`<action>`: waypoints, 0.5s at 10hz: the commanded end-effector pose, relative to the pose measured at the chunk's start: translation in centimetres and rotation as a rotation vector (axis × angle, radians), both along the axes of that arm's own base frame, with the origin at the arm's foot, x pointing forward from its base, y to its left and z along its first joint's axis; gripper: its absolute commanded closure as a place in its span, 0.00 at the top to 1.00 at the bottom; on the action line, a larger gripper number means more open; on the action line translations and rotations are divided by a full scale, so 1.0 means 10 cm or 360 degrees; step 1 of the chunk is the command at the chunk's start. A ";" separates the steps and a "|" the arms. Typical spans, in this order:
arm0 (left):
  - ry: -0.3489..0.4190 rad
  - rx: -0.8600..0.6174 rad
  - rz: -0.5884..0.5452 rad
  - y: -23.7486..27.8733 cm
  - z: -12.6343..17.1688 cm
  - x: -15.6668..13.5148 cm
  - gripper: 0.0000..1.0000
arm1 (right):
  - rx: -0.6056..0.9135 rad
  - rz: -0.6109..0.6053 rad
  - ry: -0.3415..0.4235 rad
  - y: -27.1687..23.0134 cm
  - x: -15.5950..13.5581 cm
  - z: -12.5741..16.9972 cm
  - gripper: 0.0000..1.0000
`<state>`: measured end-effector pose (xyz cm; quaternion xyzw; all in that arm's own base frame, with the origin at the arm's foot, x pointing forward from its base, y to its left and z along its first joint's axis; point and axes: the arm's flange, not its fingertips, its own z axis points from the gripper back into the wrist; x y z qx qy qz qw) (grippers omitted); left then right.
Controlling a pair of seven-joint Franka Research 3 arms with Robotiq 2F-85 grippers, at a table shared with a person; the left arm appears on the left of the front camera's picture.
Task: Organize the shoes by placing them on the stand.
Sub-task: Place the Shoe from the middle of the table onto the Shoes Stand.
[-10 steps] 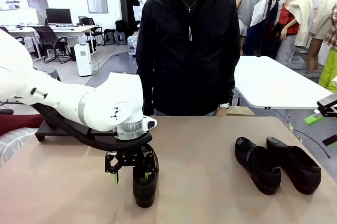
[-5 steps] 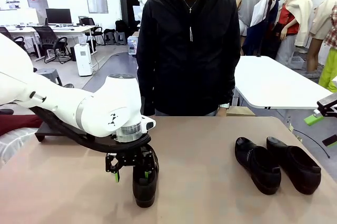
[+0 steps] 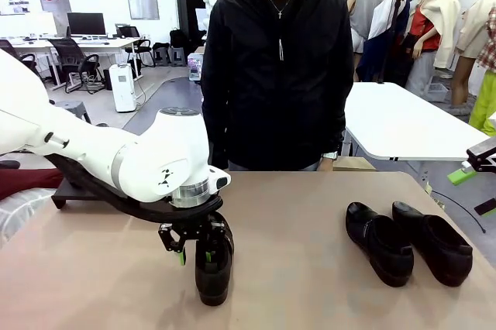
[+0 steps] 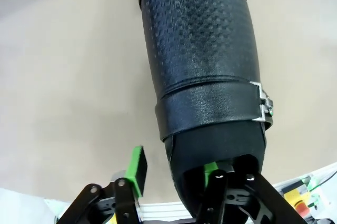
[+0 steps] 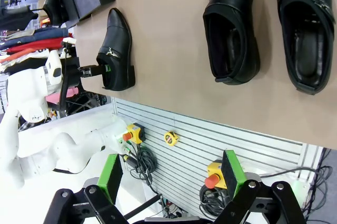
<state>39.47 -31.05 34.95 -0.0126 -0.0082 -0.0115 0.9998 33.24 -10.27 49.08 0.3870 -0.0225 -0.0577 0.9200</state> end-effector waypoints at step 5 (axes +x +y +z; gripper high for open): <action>-0.0150 0.0044 0.0056 -0.03 0.00 0.02 0.00 | -0.0003 0.0001 0.0017 -0.01 0.00 0.02 1.00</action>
